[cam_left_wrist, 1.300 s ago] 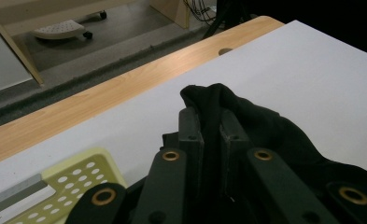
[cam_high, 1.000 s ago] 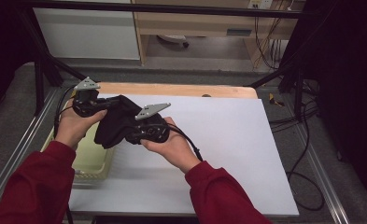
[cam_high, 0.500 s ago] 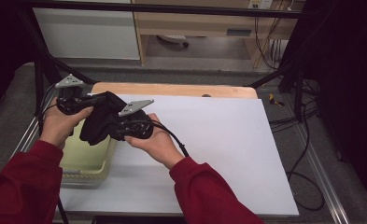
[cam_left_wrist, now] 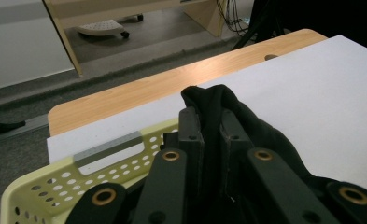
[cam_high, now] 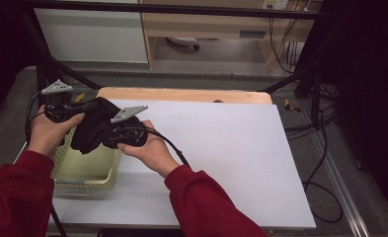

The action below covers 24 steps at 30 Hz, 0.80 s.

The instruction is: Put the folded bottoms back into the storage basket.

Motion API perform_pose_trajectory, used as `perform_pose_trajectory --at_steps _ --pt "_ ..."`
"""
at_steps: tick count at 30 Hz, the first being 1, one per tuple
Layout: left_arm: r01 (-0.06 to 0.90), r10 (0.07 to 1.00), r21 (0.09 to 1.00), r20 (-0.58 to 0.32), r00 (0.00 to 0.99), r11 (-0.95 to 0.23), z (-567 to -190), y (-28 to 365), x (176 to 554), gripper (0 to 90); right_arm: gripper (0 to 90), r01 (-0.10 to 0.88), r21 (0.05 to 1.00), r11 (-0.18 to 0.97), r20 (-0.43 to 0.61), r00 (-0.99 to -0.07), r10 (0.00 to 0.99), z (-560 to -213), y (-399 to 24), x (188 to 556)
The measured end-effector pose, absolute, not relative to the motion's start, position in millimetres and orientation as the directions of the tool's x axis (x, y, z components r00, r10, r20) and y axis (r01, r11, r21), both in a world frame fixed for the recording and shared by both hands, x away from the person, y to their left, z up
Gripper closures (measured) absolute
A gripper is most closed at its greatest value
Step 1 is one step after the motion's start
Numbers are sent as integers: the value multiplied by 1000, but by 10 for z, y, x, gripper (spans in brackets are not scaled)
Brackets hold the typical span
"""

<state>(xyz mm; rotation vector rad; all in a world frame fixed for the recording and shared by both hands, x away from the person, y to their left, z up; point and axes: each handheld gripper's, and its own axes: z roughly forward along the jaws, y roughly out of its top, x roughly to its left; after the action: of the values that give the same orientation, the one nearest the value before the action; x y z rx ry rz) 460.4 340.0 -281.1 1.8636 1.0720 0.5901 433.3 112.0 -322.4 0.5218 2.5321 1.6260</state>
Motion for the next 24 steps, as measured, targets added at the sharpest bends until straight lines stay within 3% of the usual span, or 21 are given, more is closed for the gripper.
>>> perform_pose_trajectory --at_steps 24 --pt "448 868 865 -31 495 -225 -2825 3528 4603 826 743 230 903 363 112 -941 318 -3306 1319 4320"
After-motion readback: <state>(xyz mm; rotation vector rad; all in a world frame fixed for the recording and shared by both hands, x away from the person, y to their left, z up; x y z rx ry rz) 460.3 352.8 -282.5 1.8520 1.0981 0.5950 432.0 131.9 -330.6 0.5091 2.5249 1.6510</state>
